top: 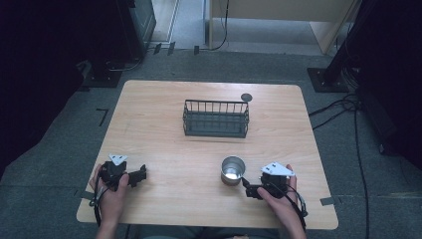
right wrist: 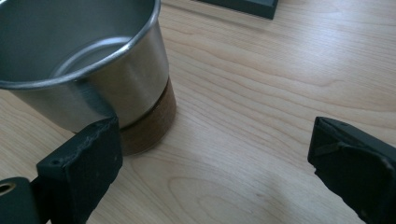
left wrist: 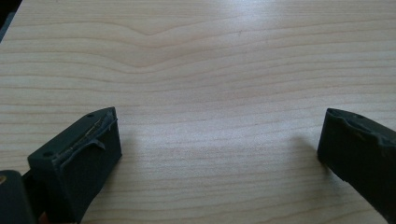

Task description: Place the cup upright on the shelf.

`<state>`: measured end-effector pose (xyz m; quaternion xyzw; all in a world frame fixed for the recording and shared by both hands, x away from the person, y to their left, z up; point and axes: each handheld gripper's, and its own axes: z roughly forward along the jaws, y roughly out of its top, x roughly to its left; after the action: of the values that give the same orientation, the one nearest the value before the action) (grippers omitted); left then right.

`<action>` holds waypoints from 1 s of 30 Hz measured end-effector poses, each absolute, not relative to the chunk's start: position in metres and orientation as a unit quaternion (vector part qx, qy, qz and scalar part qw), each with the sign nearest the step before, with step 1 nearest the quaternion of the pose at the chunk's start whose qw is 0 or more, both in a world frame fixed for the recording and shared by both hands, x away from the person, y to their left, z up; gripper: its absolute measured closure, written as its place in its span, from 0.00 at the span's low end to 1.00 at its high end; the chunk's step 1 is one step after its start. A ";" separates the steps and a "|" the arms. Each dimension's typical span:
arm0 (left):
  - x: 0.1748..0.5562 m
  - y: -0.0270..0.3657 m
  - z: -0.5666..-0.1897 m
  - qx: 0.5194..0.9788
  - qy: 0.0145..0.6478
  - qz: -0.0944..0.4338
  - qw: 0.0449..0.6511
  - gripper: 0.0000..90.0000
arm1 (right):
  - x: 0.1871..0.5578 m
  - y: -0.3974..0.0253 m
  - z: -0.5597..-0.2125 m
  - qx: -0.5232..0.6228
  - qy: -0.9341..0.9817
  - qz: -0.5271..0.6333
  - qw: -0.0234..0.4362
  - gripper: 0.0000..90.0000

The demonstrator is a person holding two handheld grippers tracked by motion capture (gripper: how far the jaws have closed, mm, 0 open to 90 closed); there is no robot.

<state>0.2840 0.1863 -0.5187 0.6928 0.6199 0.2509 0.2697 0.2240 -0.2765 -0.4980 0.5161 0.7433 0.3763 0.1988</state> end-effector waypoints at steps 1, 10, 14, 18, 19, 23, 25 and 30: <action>0.284 0.186 -0.519 0.693 0.620 0.251 0.270 0.00 | 0.224 -0.276 -0.498 0.516 0.743 0.376 0.199 0.03; 0.284 0.186 -0.519 0.693 0.620 0.251 0.270 0.00 | 0.222 -0.266 -0.498 0.503 0.753 0.381 0.187 0.04; 0.284 0.186 -0.519 0.693 0.620 0.251 0.270 0.00 | 0.220 -0.260 -0.498 0.492 0.759 0.384 0.184 0.04; 0.284 0.186 -0.519 0.693 0.620 0.251 0.270 0.00 | 0.222 -0.252 -0.497 0.483 0.764 0.389 0.179 0.03; 0.284 0.186 -0.519 0.693 0.620 0.251 0.270 0.00 | 0.222 -0.252 -0.497 0.483 0.764 0.389 0.179 0.03; 0.284 0.186 -0.519 0.693 0.620 0.251 0.270 0.00 | 0.225 -0.243 -0.495 0.477 0.765 0.398 0.172 0.03; 0.284 0.186 -0.519 0.693 0.620 0.251 0.270 0.00 | 0.228 -0.238 -0.493 0.476 0.763 0.403 0.169 0.03; 0.284 0.186 -0.519 0.693 0.620 0.251 0.270 0.00 | 0.234 -0.225 -0.491 0.470 0.766 0.402 0.173 0.04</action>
<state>0.2840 0.1863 -0.5187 0.6929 0.6198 0.2509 0.2697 0.2343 -0.2249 -0.4913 0.4700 0.7664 0.4025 0.1727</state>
